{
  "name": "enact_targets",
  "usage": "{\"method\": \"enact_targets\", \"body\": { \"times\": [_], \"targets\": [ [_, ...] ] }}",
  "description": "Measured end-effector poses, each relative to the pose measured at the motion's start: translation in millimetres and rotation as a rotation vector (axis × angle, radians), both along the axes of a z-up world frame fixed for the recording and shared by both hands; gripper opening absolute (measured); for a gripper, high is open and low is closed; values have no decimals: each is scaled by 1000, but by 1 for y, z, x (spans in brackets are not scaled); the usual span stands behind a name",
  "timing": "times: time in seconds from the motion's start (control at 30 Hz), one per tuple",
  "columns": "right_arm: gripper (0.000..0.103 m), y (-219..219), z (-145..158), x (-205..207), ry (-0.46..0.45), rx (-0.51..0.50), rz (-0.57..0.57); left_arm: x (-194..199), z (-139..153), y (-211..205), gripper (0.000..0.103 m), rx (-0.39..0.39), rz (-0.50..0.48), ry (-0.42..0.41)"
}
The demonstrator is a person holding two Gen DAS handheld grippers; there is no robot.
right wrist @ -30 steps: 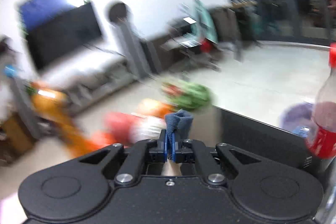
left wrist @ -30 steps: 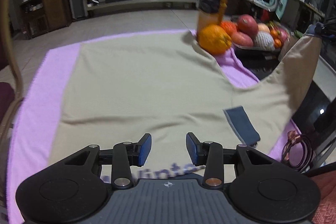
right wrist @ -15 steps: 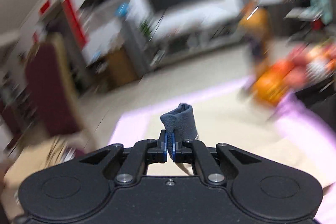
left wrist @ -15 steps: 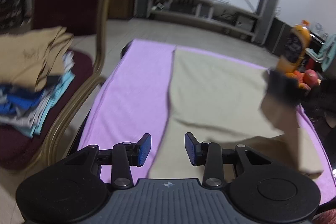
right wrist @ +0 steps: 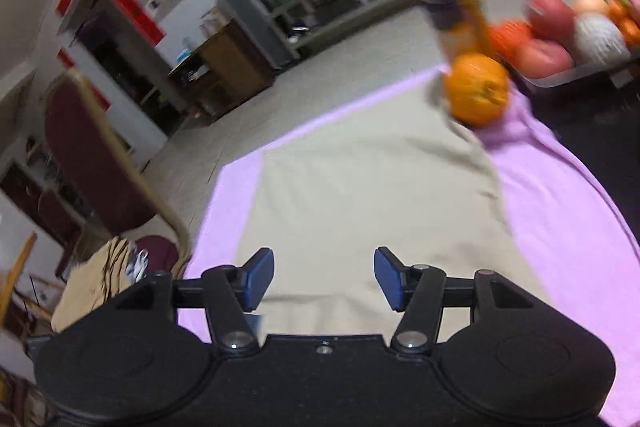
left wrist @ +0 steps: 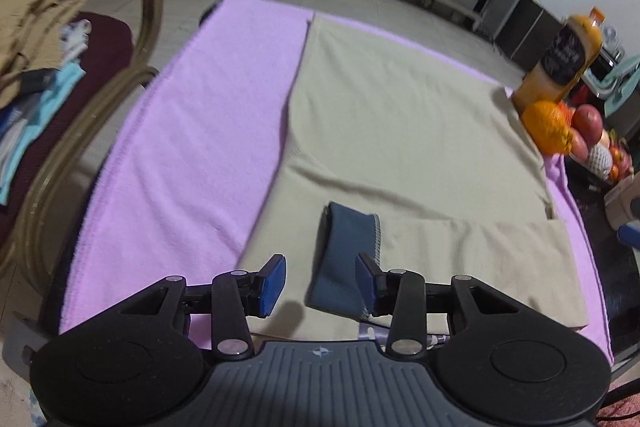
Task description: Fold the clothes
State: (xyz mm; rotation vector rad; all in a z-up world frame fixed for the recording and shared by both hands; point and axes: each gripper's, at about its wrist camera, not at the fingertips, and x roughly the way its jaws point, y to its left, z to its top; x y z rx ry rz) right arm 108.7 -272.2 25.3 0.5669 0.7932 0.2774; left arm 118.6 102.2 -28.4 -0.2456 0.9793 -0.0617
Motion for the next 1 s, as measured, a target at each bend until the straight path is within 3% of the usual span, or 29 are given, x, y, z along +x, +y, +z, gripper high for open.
{"method": "enact_targets", "body": {
  "times": [0.07,0.17,0.37,0.43,0.47,0.5,0.53,0.67,0.8,0.9,0.97,1.0],
  "targets": [
    [53,-11,-25,3,36,43,-14,13,-7,-9,40,26,-30,40],
    [36,-25,-55,5,118,56,-60,29,-18,-21,40,100,-63,75],
    [35,-28,-58,5,166,-39,-80,45,-41,-27,38,78,-94,110],
    [35,-28,-62,5,192,-74,-85,44,-45,-35,34,128,-107,84],
    [35,-28,-65,6,207,-93,-92,40,-44,-42,26,158,-125,58],
    [35,-29,-66,5,214,-119,-105,36,-42,-49,10,188,-144,31],
    [35,-30,-65,4,209,-146,-123,32,-40,-55,6,218,-164,3],
    [43,-36,-59,0,173,-216,-184,5,-20,-77,5,317,-192,-168],
    [43,-41,-62,0,177,-240,-213,-21,13,-79,5,310,-174,-323],
    [43,-38,-62,0,165,-244,-191,-22,20,-73,5,310,-139,-335],
    [42,-36,-62,0,156,-247,-176,-10,11,-69,5,329,-112,-279],
    [33,-34,-63,0,152,-249,-169,-3,4,-65,6,330,-97,-234]
  ]
}}
